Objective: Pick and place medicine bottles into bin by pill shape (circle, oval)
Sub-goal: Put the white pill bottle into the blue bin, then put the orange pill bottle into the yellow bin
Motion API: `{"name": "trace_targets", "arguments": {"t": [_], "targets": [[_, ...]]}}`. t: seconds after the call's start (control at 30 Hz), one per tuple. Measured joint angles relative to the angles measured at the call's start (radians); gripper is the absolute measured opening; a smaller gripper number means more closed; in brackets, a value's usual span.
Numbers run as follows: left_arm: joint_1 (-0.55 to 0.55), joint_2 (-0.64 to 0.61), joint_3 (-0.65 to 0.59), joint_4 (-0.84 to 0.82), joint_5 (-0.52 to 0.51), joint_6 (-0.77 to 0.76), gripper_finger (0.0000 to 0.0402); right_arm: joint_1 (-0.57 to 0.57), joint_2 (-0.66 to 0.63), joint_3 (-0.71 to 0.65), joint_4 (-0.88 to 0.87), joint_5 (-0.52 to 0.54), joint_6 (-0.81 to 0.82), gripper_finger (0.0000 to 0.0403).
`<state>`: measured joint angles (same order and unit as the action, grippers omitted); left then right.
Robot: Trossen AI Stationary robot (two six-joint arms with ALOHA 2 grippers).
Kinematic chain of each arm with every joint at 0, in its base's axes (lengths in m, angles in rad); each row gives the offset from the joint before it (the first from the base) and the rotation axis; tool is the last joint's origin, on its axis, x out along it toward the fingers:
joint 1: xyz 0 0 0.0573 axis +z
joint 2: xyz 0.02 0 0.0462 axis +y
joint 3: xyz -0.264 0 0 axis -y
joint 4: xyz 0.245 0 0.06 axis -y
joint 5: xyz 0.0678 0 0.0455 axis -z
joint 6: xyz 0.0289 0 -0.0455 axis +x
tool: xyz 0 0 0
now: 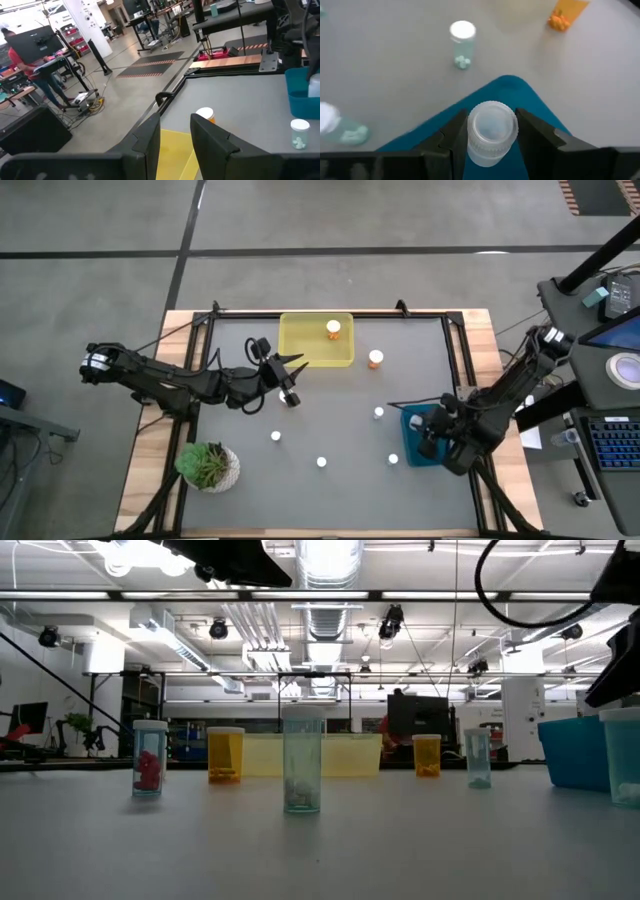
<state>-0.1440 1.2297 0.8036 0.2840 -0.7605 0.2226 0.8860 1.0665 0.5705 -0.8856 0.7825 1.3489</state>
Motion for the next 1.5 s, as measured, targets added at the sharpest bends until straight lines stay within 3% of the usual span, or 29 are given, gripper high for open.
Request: {"name": "trace_targets", "arguments": {"t": [0.4, 0.7, 1.0, 1.23, 1.37, 1.5], "targets": [[0.0, 0.0, 0.0, -0.001, 0.0, 0.0, 0.0091, 0.0, 0.139, -0.017, 0.002, 0.03, 0.117, 0.0148], [0.0, 0.0, 0.0, -0.001, 0.0, 0.0, 0.0091, 0.0, 0.175, -0.017, 0.008, 0.028, 0.178, 0.0202], [0.0, 0.0, 0.0, -0.001, 0.001, -0.006, 0.0091, -0.001, 0.073, -0.003, -0.032, 0.026, 0.177, 0.0252], [0.0, 0.0, 0.0, -0.001, 0.057, -0.032, 0.0091, -0.003, -0.055, 0.02, -0.028, 0.069, 0.147, 0.0259], [0.0, 0.0, -0.003, -0.003, 0.1, -0.06, 0.0091, -0.003, -0.113, 0.048, 0.021, 0.129, 0.033, 0.0253], [0.0, 0.0, -0.005, -0.005, 0.146, -0.097, 0.0091, -0.014, -0.152, 0.079, 0.152, 0.169, -0.181, 0.0246]]}}
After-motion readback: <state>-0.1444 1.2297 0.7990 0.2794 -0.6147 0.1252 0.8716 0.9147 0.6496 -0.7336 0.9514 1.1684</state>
